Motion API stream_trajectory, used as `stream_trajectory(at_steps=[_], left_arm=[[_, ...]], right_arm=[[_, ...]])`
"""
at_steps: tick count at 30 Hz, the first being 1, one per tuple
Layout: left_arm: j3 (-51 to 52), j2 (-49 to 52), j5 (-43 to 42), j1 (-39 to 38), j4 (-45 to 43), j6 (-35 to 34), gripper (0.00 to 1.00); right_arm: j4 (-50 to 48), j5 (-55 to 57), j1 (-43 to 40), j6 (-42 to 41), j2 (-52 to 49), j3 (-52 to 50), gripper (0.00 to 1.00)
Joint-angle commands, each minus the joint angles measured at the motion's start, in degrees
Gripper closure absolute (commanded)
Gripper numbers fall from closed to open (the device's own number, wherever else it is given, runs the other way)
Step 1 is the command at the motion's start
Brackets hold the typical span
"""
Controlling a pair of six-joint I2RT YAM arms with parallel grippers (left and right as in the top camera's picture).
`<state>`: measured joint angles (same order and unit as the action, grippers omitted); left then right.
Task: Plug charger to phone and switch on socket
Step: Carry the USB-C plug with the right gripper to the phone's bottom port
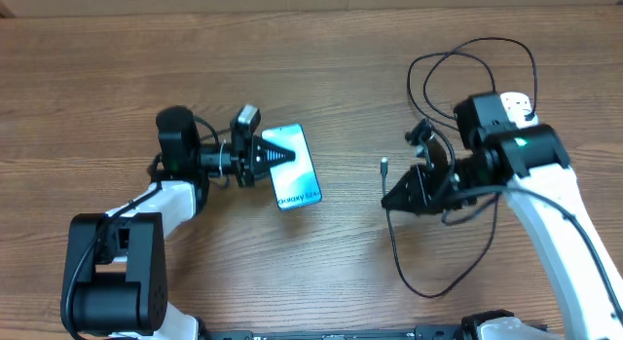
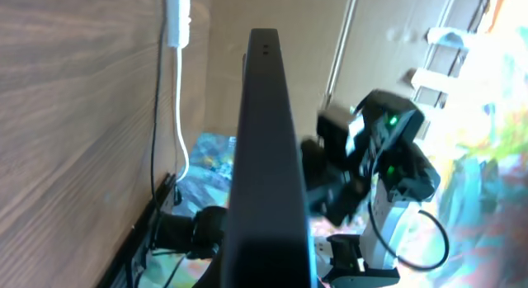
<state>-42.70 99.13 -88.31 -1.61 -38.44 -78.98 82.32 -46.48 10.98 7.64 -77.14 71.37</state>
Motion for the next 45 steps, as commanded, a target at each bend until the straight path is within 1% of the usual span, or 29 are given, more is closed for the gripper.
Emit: stream_trajectory(at_steps=[1,4,8,11,13,14,15,18,23,27,29,31,33,36,39,45], left_arm=[[-5.4,0.2,-2.3,-0.1,-0.5,-0.6,0.96],[-7.4,0.2,-2.2,-1.2,-0.5,-1.0,0.96],[-8.0,0.2,-1.5,-3.8,-0.4,-2.6,0.96],[-8.0,0.2,-2.0,-4.9,-0.5,-2.9,0.96],[-8.0,0.2,-2.3,-5.2,-0.5,-2.9,0.96],[-8.0,0.2,-2.3,-5.2,-0.5,-2.9,0.96],[-8.0,0.2,-2.3,-5.2,-0.5,-2.8,0.96],[-8.0,0.2,-2.3,-5.0,-0.5,-1.0,0.96],[-8.0,0.2,-1.9,-4.3,-0.5,-0.3,0.96],[-8.0,0.2,-0.6,-4.0,-0.4,-0.3,0.96],[-8.0,0.2,-0.7,-4.0,-0.4,-0.7,0.96],[-8.0,0.2,-0.7,-4.0,-0.4,-1.6,0.96],[-8.0,0.2,-0.7,-3.9,-0.4,-3.5,0.96],[-8.0,0.2,-0.9,-3.9,-0.4,-5.5,0.96],[-8.0,0.2,-1.2,-3.9,-0.4,-5.5,0.96],[-8.0,0.2,-0.9,-3.9,-0.4,-5.5,0.96]], right_arm=[[2.9,-14.8,0.6,15.8,3.6,0.6,0.96],[2.9,-16.2,3.0,16.8,4.8,0.5,0.96],[-0.6,-15.9,9.9,13.1,4.7,-0.2,0.96],[-6.0,-10.2,14.6,4.0,4.7,-0.6,0.96],[-9.4,-1.3,17.4,-5.1,4.7,-0.6,0.96],[-10.5,2.5,18.7,-8.4,4.7,-0.6,0.96],[-11.0,4.5,19.6,-10.0,4.7,-0.6,0.96],[-12.3,6.0,21.9,-12.4,4.7,-0.6,0.96],[-14.6,4.5,22.9,-24.6,4.7,-0.6,0.96],[-15.7,-2.8,23.5,-26.5,4.7,-0.6,0.96],[-15.9,-2.9,23.5,-29.0,4.7,-0.6,0.96],[-16.4,-2.9,23.5,-29.1,4.7,-0.9,0.96],[-16.7,-1.6,23.6,-29.1,4.6,-1.4,0.96],[-16.6,4.0,24.0,-29.1,4.1,-2.7,0.96],[-16.5,7.0,24.9,-29.1,3.6,-3.2,0.96],[-17.4,8.2,27.1,-29.1,3.4,-3.2,0.96]])
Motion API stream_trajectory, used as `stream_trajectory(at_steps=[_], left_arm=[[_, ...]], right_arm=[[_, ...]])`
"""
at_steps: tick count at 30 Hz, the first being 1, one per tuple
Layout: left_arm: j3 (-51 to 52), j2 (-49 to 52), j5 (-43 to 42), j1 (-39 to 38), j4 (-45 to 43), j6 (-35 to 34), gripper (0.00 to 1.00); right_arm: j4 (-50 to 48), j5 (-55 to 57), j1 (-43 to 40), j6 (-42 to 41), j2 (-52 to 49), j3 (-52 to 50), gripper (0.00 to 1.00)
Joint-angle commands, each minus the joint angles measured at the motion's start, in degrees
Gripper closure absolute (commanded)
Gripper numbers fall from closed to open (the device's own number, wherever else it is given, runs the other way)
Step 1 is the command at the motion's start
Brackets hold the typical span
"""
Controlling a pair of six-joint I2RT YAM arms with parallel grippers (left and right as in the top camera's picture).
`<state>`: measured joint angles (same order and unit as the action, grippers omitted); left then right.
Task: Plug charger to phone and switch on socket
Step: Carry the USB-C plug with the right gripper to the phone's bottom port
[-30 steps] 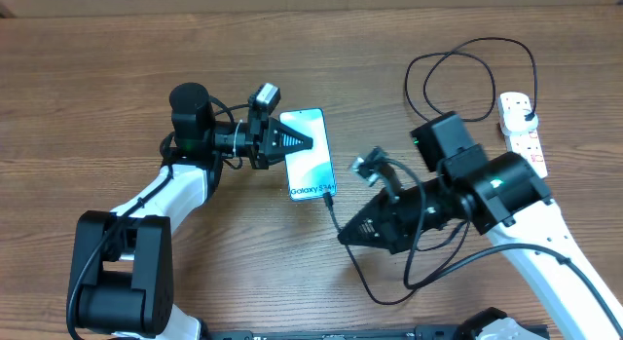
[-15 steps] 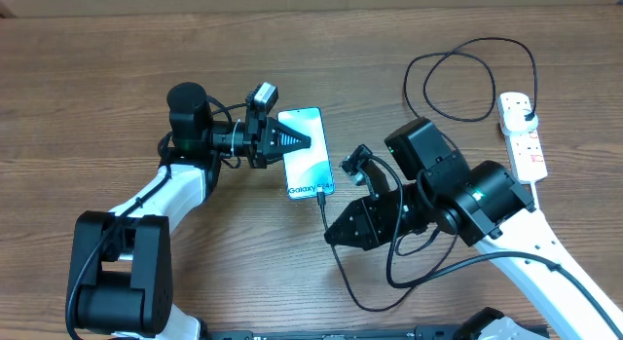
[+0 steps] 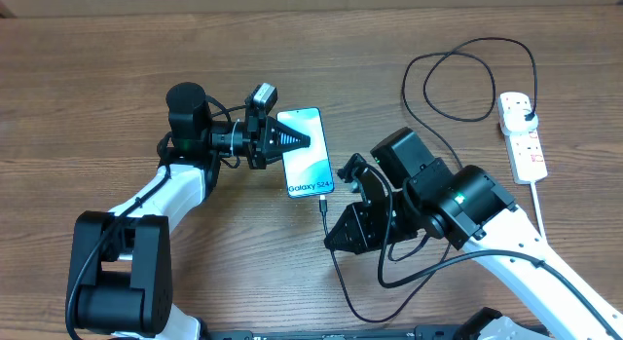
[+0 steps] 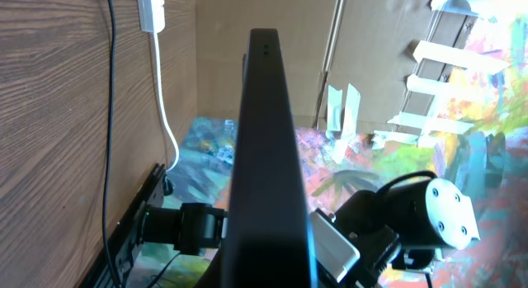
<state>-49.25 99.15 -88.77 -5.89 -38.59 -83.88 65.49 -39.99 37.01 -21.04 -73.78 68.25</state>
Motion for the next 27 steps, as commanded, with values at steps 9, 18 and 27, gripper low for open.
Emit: stream_trajectory(at_steps=[9,18,27], left_arm=[[-1.5,0.2,0.4,0.3,-0.2,-0.6,0.96],[-1.5,0.2,3.9,0.2,2.0,-0.5,0.96],[-1.5,0.2,3.0,0.2,2.1,2.6,0.96]], right_arm=[[-1.0,1.8,1.6,-0.4,0.0,-0.1,0.96],[-0.1,2.6,1.6,3.0,0.0,0.0,0.96],[1.5,8.6,1.6,6.8,0.0,0.0,0.96]])
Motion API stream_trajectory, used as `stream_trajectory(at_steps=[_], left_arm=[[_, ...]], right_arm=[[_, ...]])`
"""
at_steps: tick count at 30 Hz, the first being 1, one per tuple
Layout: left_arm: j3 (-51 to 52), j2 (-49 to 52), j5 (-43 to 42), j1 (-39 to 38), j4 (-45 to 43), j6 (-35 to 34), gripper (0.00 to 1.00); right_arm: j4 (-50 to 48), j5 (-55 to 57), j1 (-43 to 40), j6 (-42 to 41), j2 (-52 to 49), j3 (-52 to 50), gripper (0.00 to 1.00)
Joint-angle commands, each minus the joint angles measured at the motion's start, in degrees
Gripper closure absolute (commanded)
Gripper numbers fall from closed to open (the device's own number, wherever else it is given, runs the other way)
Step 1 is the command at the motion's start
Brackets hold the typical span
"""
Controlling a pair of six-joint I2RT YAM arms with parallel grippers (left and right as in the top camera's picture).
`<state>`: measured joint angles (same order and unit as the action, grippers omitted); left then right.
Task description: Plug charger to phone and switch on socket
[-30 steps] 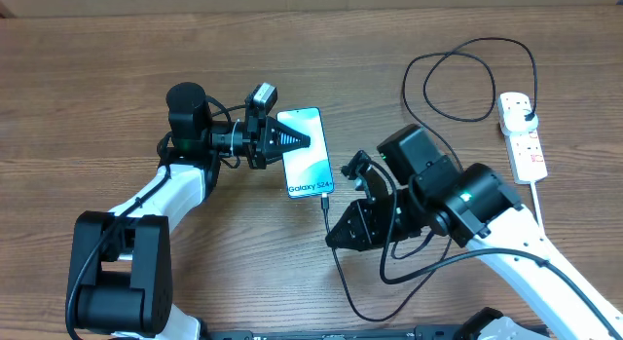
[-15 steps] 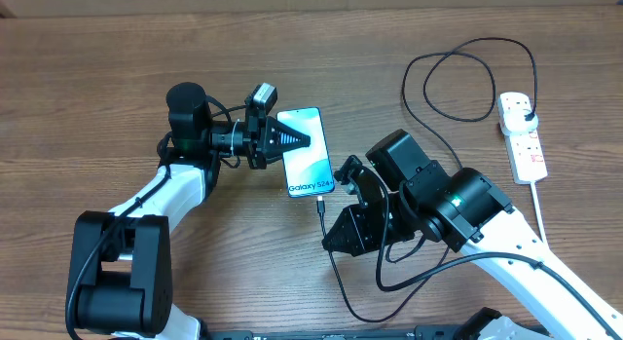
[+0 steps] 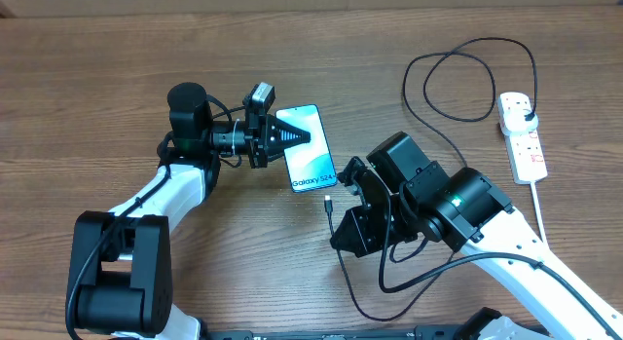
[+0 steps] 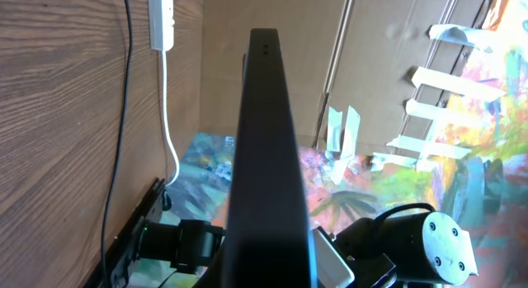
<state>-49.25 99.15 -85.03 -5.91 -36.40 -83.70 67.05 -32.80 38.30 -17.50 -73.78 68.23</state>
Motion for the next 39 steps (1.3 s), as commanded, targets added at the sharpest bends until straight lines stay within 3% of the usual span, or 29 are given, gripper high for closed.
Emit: stream_trajectory(at_steps=[1,14,19,39], left_arm=[[-1.5,0.2,-0.8,0.2,0.1,2.9,0.96],[-1.5,0.2,-1.5,-0.4,0.5,6.2,0.96],[-1.5,0.2,-2.2,-0.8,0.6,11.6,0.96],[-1.5,0.2,-2.2,-2.5,0.5,7.0,0.96]], right_arm=[[0.0,1.2,0.4,4.2,0.0,0.0,0.96],[0.4,6.7,7.0,6.6,0.0,0.1,0.96],[-0.5,8.0,7.0,4.9,0.0,0.1,0.96],[-3.4,8.8,7.0,1.1,-0.3,0.1,0.96]])
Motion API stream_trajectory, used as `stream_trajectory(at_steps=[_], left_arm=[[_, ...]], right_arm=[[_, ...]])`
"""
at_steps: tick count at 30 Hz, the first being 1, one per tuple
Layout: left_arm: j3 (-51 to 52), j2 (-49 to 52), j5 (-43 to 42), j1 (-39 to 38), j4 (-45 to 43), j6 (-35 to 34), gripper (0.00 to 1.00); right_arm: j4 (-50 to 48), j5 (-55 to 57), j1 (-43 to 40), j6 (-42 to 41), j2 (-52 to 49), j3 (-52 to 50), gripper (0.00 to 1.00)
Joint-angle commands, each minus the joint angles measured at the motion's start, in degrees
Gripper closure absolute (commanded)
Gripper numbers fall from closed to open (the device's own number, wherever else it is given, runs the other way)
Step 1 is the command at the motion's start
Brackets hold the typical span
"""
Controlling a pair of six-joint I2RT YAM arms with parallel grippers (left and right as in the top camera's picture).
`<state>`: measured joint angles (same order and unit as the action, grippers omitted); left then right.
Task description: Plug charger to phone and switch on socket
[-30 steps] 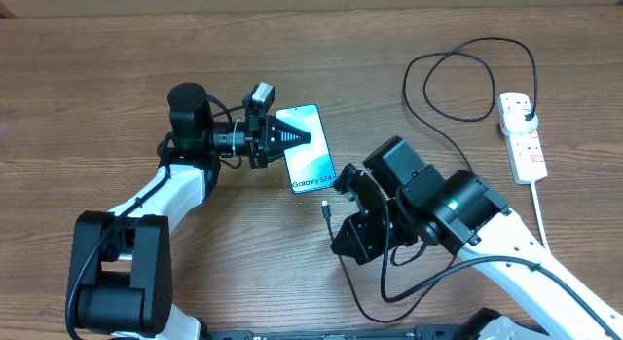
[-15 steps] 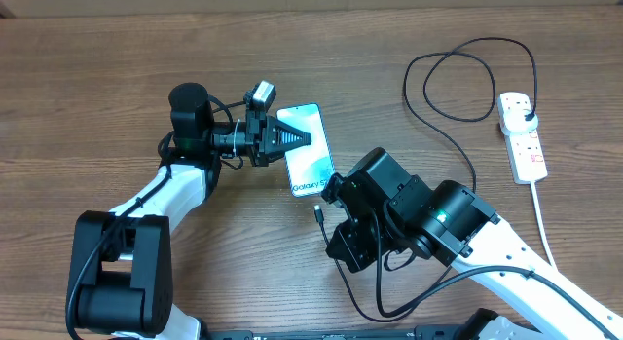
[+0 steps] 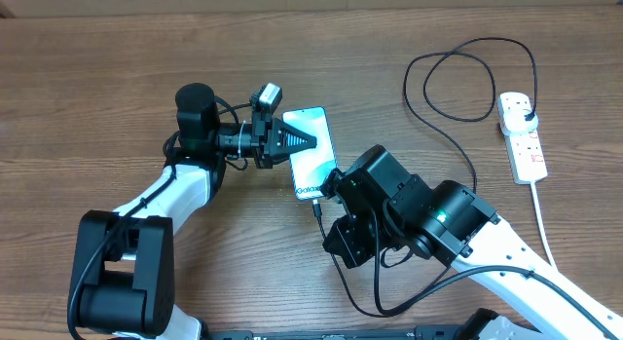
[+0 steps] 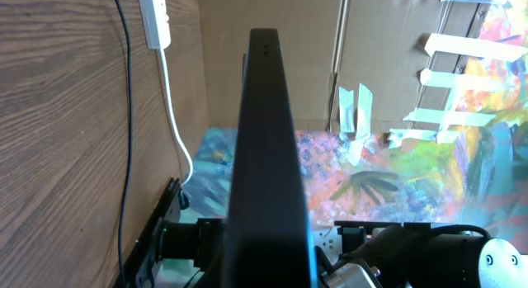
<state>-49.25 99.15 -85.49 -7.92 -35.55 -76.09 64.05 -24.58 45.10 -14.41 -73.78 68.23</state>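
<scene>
The phone (image 3: pixel 312 151), screen up and lit, is held off the table with my left gripper (image 3: pixel 306 143) shut on its left side. From the left wrist it shows edge-on as a dark bar (image 4: pixel 264 156). My right gripper (image 3: pixel 338 245) is shut on the black charger cable (image 3: pixel 458 87) a little behind its plug (image 3: pixel 316 208). The plug tip sits just below the phone's lower edge; whether they touch cannot be told. The white socket strip (image 3: pixel 521 135) lies at the far right with the charger's mains plug in it.
The cable loops across the table's right half between the strip and my right arm (image 3: pixel 428 218), and more of it curls under that arm near the front edge. The left wrist view also catches the strip (image 4: pixel 158 20) and cable (image 4: pixel 128 115).
My right arm has shifted left and closer, so the plug now lies right under the phone's lower edge. The phone in my left gripper has moved slightly right.
First my left gripper held the phone at centre-left while my right held the cable's plug end far to the right. Then the right arm was next to the phone with the plug near its lower corner. It stayed there, and now stands closer still.
</scene>
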Motion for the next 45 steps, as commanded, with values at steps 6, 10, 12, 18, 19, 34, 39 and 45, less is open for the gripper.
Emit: stream_trajectory(at_steps=[6,10,12,18,19,34,39,45], left_arm=[[-1.5,0.2,-3.6,-0.3,-0.3,1.9,0.96],[-1.5,0.2,-4.1,-0.3,-0.3,4.4,0.96],[-1.5,0.2,-3.9,-0.3,-0.3,4.4,0.96],[-1.5,0.2,-3.9,-0.2,-0.3,5.4,0.96],[-1.5,0.2,-3.9,-0.2,-0.3,5.4,0.96],[-1.5,0.2,-3.9,-0.3,-0.3,3.7,0.96],[-1.5,0.2,-3.7,-0.3,-0.3,3.7,0.96],[-1.5,0.2,-2.4,-0.3,-0.3,3.7,0.96]], right_arm=[[-0.1,0.6,0.2,-3.4,-1.2,0.1,0.96],[-0.1,0.5,0.2,-3.8,-1.3,0.1,0.96],[-0.1,0.5,0.2,-4.0,-1.3,0.1,0.96],[1.3,0.6,0.2,-5.1,-1.3,0.1,0.96],[1.3,0.6,0.2,-5.1,-1.3,0.1,0.96],[0.8,0.5,0.2,-5.1,-1.3,0.1,0.96],[0.3,0.5,0.2,-5.1,-1.3,0.1,0.96],[0.3,0.5,0.2,-5.1,-1.3,0.1,0.96]])
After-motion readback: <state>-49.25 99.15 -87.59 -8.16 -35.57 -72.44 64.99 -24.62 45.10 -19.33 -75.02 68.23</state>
